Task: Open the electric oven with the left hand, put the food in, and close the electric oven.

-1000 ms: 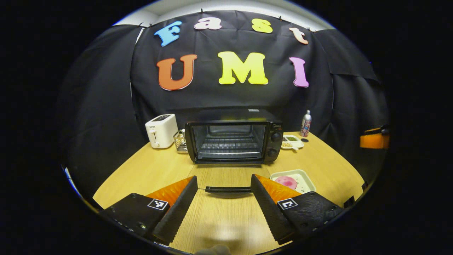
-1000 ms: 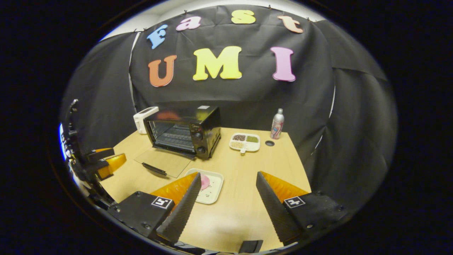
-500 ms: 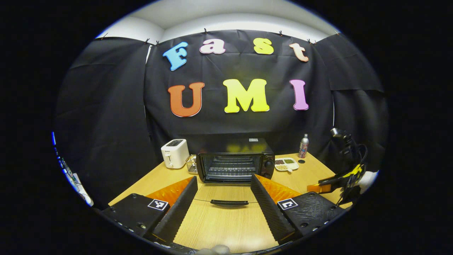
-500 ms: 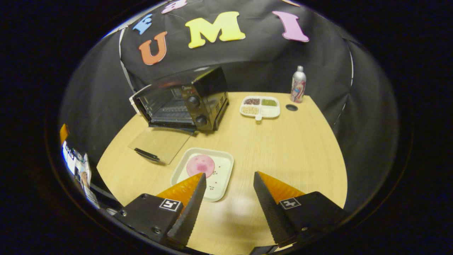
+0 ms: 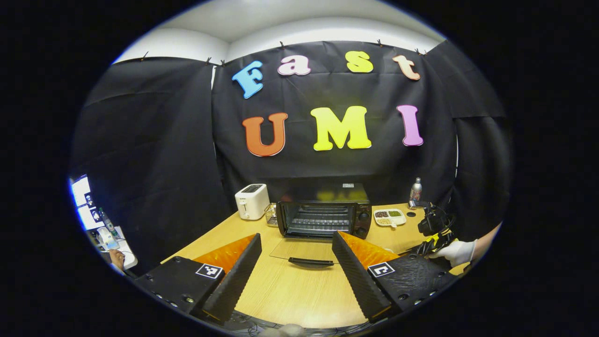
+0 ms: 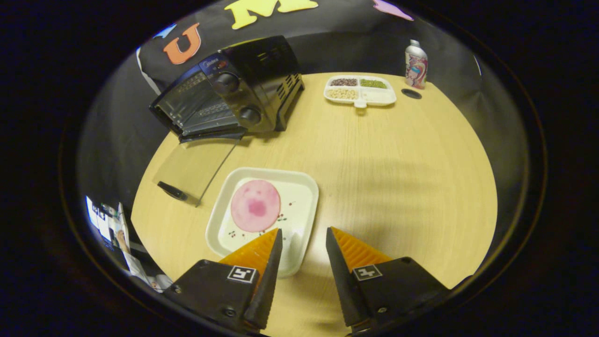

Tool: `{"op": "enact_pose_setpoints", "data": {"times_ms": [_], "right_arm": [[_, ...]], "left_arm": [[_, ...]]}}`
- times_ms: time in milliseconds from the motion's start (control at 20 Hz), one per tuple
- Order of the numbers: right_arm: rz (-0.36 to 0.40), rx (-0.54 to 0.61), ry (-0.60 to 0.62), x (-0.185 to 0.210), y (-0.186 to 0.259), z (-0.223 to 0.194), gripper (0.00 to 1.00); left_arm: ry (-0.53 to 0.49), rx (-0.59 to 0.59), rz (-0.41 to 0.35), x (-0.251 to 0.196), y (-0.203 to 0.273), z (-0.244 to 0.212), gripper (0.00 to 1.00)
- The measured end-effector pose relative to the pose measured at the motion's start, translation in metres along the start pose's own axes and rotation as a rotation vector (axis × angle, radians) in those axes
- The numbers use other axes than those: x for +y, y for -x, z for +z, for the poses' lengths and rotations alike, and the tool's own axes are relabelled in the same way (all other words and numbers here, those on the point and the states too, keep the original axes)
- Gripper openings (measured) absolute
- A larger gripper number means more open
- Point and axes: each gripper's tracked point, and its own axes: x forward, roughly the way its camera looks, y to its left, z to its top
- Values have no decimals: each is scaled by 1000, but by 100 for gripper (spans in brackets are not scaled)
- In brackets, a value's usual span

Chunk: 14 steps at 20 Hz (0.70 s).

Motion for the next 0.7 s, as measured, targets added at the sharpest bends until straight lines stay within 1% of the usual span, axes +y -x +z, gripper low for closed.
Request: {"op": "enact_pose_setpoints", "data": {"times_ms": [50,150,200,250,300,350,400,500,550,650,700], "right_arm": [[-7,19,-9,-3,-4,-1,53],[-15,22,-17,-4,-6,5,46],[-27,45,-24,-5,-9,4,43],[-40,32,-32,-5,-8,9,46],[-59,46,-30,-6,-10,8,37],[-87,62,-21,-9,-15,9,35],[-111,66,-12,-10,-14,10,28],[-146,98,19,-12,-12,10,21],[-154,110,25,-10,-13,10,24],[-159,132,16,-10,-17,11,21],[-152,142,-9,-8,-16,11,17]], "left_arm": [[7,2,14,1,3,-1,96],[17,-8,34,4,14,0,97],[17,-17,38,6,16,1,97],[18,-12,48,10,17,-2,97],[25,-2,51,13,17,-8,96],[35,-3,55,18,17,-10,96],[47,-11,56,22,17,-10,96],[61,-21,47,30,15,-13,97],[59,-21,43,35,15,-16,97],[56,-27,25,44,14,-21,97],[52,-30,12,49,14,-23,97]]}}
